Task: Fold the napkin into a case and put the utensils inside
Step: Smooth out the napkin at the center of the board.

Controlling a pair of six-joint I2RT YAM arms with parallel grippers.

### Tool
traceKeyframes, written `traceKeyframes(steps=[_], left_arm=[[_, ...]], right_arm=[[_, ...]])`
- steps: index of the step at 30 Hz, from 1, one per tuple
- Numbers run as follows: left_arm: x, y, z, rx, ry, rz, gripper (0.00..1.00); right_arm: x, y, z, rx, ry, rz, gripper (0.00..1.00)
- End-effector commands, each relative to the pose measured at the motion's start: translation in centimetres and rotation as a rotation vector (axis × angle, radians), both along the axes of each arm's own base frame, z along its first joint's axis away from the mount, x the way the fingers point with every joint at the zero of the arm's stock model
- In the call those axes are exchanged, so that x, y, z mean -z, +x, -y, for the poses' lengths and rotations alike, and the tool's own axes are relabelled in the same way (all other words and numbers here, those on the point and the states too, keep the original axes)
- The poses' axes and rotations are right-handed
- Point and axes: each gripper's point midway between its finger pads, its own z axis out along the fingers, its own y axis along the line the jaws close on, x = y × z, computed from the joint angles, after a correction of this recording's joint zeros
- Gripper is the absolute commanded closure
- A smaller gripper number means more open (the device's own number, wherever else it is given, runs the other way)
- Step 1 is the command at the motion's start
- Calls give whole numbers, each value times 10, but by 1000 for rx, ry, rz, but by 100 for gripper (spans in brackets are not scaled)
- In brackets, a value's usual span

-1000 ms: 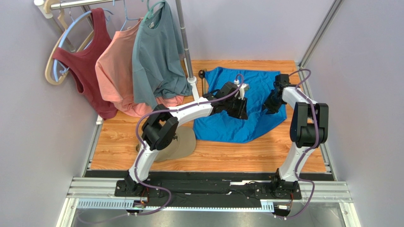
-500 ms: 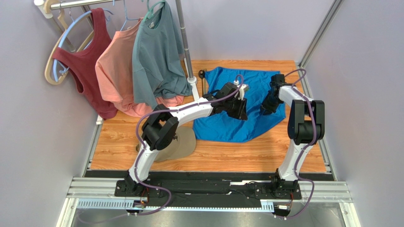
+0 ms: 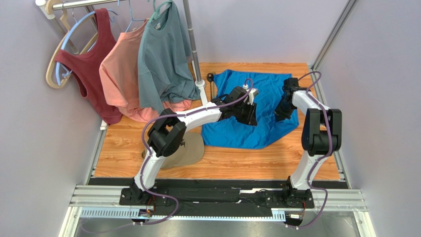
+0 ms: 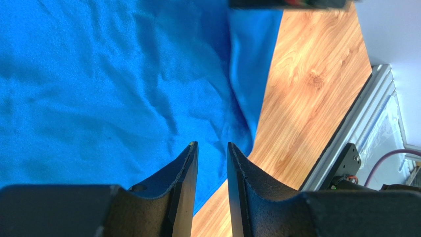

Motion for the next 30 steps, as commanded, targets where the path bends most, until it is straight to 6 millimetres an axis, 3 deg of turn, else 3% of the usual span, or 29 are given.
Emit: traceKeyframes(steps=[1,4,5,6,7,8,9,11,13,15,17,19,20,21,22,23,24,25,26,27,28,29,30], left_arm=[[-16,0,7,8,-57,-2,64],[-16,-1,7,5,-71,-25,64],[-18,-1,7,1,-77,-37,64],[-16,0,7,-1,-78,-47,64],[-19,-2,7,2,-85,-54,64],[-19,-1,8,-3,-87,-57,64],[-20,-1,7,-5,-84,-61,64],[-19,3,6,-19,-74,-58,64],[-20,8,4,-28,-72,-61,63],[-17,12,0,-41,-58,-62,62],[-17,21,-5,-60,-55,-53,62],[-16,29,-8,-79,-51,-50,62],[-14,37,-14,-95,-47,-50,62],[-11,39,-17,-102,-38,-58,62],[-12,43,-19,-111,-36,-59,62],[-7,48,-24,-121,-21,-63,62],[-5,50,-26,-128,-16,-58,62],[-2,53,-28,-139,-5,-51,62],[9,54,-30,-139,20,-62,62],[14,55,-30,-137,32,-72,62],[13,56,-26,-133,32,-78,63],[29,53,-25,-135,47,-117,63],[32,51,-21,-134,41,-135,64]], right_arm=[[-46,-42,14,8,-80,39,100],[-33,-87,21,41,-104,-36,100],[-40,-98,23,68,-102,-13,100],[-24,-126,26,97,-108,-74,100],[-22,-145,34,149,-107,-107,100],[-31,-158,36,183,-101,-67,97],[-28,-171,34,240,-89,-68,90],[-47,-172,33,296,-69,5,73],[-74,-164,41,341,-94,120,38],[-88,-156,50,314,-135,171,32],[-103,-124,53,248,-133,273,31],[-101,-88,46,145,-92,296,34],[-115,-66,43,116,-70,344,35],[-119,-46,27,48,18,379,36],[-101,-29,18,-3,58,331,38],[-114,-7,12,-32,86,370,39],[-114,9,3,-65,125,387,41],[-96,23,-7,-92,146,351,41],[-107,46,-11,-117,146,391,41],[-105,58,-13,-124,143,395,41],[-100,67,-16,-125,148,391,41],[-82,79,-19,-122,177,365,41],[-86,94,-18,-118,174,399,41]])
